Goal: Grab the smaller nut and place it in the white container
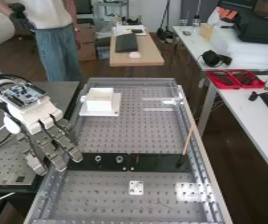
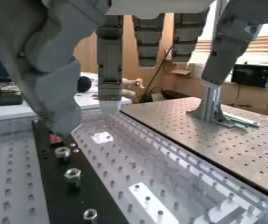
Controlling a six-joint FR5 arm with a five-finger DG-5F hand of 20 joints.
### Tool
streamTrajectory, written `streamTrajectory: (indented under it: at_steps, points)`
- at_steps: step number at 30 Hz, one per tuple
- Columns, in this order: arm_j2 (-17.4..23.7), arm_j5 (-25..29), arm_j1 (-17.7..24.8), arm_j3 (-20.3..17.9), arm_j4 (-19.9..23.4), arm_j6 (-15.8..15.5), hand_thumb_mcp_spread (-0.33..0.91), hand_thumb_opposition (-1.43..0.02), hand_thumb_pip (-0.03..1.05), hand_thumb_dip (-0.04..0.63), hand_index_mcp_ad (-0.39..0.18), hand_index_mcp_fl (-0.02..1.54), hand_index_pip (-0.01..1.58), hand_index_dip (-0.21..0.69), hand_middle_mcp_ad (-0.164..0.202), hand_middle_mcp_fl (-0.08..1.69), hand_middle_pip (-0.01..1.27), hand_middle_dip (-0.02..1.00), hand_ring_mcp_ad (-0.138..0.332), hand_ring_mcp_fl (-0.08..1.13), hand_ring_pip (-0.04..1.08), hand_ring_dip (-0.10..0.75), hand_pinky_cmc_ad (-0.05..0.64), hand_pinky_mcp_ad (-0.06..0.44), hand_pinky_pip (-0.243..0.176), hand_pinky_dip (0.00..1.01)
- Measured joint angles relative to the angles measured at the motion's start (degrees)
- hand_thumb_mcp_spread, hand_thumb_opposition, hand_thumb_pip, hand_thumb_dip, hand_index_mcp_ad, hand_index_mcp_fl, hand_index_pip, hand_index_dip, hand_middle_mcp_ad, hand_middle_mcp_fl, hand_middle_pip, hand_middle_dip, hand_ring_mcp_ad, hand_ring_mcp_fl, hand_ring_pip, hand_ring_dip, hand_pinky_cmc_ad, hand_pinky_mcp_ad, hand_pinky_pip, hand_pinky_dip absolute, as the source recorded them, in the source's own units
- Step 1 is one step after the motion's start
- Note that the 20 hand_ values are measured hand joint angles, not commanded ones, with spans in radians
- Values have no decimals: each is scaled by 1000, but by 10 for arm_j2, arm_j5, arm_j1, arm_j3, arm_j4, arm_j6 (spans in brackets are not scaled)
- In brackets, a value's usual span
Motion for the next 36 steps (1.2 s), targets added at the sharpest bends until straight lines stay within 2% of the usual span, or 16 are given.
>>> streamTrajectory:
  at_steps: [9, 17, 19, 21, 25, 31, 34, 36]
  points:
    - [-33, -12, -1, -15, 19, 16, 265, -801, 801, 188, -110, 12, 1541, 31, 86, 7, 126, 237, 159, 0, 73, 119, 410, 312, -110, 620]
    - [-45, -19, 13, -32, 60, 5, 312, -813, 799, 188, -136, 14, 1557, 31, 82, 3, 119, 237, 162, 0, 70, 119, 412, 311, -110, 609]
    - [-50, -19, 16, -38, 72, 2, 321, -822, 799, 188, -148, 14, 1557, 31, 77, 3, 119, 237, 148, 0, 70, 119, 405, 291, -106, 595]
    - [-53, -19, 17, -40, 77, 1, 340, -827, 799, 188, -141, 14, 1559, 35, 77, 7, 119, 237, 131, 0, 70, 119, 401, 295, -106, 560]
    - [-60, -21, 17, -46, 93, -6, 389, -852, 799, 218, -162, 14, 1562, 51, 75, 3, 119, 234, 131, 0, 70, 119, 398, 284, -106, 469]
    - [-65, -20, 16, -57, 136, -15, 417, -852, 799, 225, -173, 14, 1562, 65, 79, 3, 119, 234, 129, 0, 70, 119, 384, 278, -110, 421]
    - [-76, -20, 14, -59, 144, -15, 421, -864, 799, 227, -176, 14, 1562, 65, 75, 3, 119, 237, 113, 0, 70, 119, 380, 279, -106, 407]
    - [-81, -20, 14, -60, 150, -15, 417, -864, 799, 227, -176, 14, 1562, 65, 75, 3, 119, 237, 113, 0, 70, 119, 367, 262, -105, 405]
